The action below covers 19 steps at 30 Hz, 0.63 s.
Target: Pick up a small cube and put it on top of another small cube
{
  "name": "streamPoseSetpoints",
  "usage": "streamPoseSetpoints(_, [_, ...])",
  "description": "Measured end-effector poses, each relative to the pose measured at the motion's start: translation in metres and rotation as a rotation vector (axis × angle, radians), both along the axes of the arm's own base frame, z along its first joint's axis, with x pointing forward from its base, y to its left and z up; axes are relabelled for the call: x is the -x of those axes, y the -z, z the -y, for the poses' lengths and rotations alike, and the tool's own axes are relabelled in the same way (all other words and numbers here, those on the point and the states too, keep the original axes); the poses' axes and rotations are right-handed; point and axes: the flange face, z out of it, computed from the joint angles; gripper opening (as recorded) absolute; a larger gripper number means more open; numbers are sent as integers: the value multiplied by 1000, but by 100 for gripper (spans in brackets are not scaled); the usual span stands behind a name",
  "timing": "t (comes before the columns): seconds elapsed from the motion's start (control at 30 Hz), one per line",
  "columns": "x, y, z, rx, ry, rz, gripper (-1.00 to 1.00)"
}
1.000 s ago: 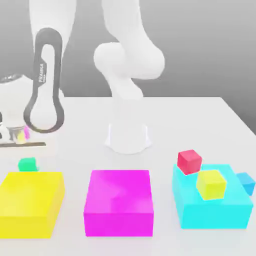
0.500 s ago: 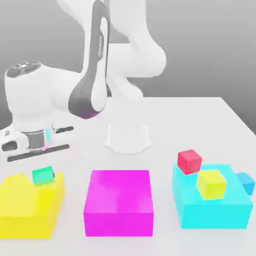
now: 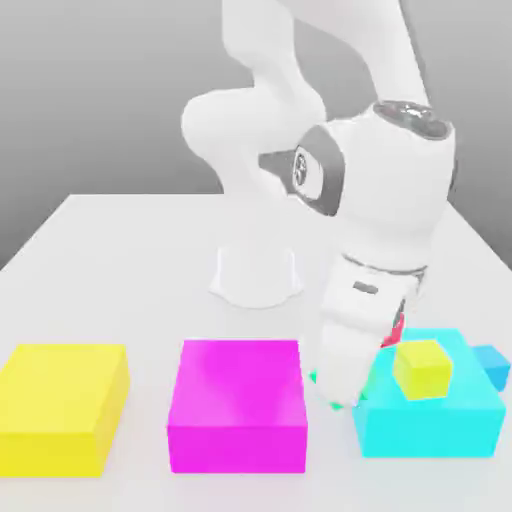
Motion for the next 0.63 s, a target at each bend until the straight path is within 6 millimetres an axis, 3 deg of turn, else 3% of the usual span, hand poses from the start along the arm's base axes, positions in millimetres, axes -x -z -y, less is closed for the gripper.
streamPoseSetpoints(0.07, [21, -3, -47, 6, -92, 2, -100])
streamPoseSetpoints(0.17, [80, 1, -122, 1, -272, -15, -100])
streamPoseSetpoints(0.3, [151, 13, -168, -45, -438, -50, -100])
streamPoseSetpoints(0.33, [161, 16, -169, -65, -457, -56, -100])
streamPoseSetpoints(0.4, [154, 31, -159, -85, -437, -58, -100])
streamPoseSetpoints(0.53, [155, 77, -158, -90, -436, -59, -100])
streamPoseSetpoints(0.57, [155, 83, -157, -90, -437, -59, 100])
streamPoseSetpoints(0.63, [155, 83, -157, -90, -437, -59, 100])
